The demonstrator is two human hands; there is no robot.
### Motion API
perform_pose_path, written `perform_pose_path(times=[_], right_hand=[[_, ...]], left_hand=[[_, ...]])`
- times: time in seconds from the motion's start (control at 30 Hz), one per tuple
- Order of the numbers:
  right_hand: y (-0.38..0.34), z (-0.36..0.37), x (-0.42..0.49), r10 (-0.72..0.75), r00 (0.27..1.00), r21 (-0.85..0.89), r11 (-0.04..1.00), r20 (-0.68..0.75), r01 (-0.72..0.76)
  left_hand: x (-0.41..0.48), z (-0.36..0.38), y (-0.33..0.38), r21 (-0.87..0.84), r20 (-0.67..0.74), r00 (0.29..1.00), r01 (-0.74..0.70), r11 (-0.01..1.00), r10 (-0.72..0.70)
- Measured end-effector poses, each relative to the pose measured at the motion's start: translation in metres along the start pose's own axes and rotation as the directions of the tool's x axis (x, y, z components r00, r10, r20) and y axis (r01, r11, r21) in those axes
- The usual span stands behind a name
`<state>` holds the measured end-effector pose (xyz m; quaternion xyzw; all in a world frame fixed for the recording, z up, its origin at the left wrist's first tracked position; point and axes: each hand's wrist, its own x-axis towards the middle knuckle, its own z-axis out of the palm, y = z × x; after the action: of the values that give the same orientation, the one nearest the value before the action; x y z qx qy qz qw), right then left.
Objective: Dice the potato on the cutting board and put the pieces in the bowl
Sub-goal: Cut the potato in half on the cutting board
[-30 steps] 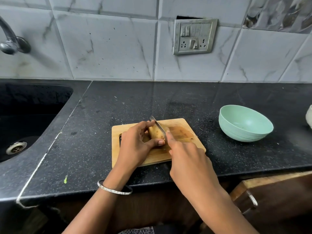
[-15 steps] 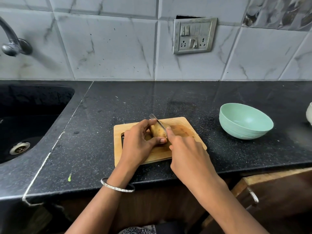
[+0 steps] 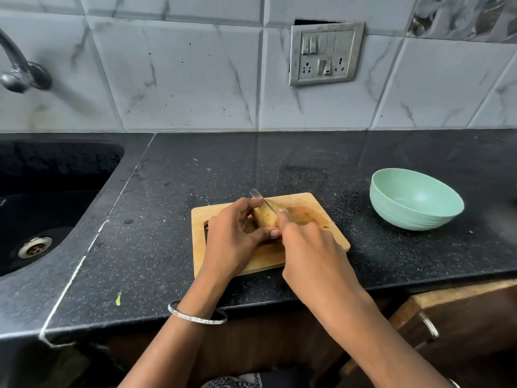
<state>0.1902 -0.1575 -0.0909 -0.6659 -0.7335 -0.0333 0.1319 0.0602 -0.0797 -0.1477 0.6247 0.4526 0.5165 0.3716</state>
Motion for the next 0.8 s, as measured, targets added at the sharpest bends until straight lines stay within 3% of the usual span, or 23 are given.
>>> perform_pose_path(times=[0.23,0.4,0.6,0.8], right_hand=[[0.001,0.004,-0.010,-0.043,0.999,0.003,0.999,-0.008,0.044],[0.010,0.003,-0.009,0.079,0.995,0.295,0.954,-0.061,-0.058],[0.003,0.006,-0.008,0.128,0.990,0.071,0.990,-0.052,-0.124],[0.010,0.007,-0.006,0.077,0.997,0.062,0.995,-0.011,-0.077]], left_hand=[[0.000,-0.001,0.001,0.012,0.000,1.000,0.011,1.000,-0.011],[0.001,-0.001,0.004,-0.034,0.025,1.000,0.017,0.999,-0.016],[-0.001,0.000,0.005,-0.030,0.019,1.000,0.021,0.999,-0.021],[-0.001,0.002,0.004,0.033,-0.013,1.000,-0.005,0.999,0.006]])
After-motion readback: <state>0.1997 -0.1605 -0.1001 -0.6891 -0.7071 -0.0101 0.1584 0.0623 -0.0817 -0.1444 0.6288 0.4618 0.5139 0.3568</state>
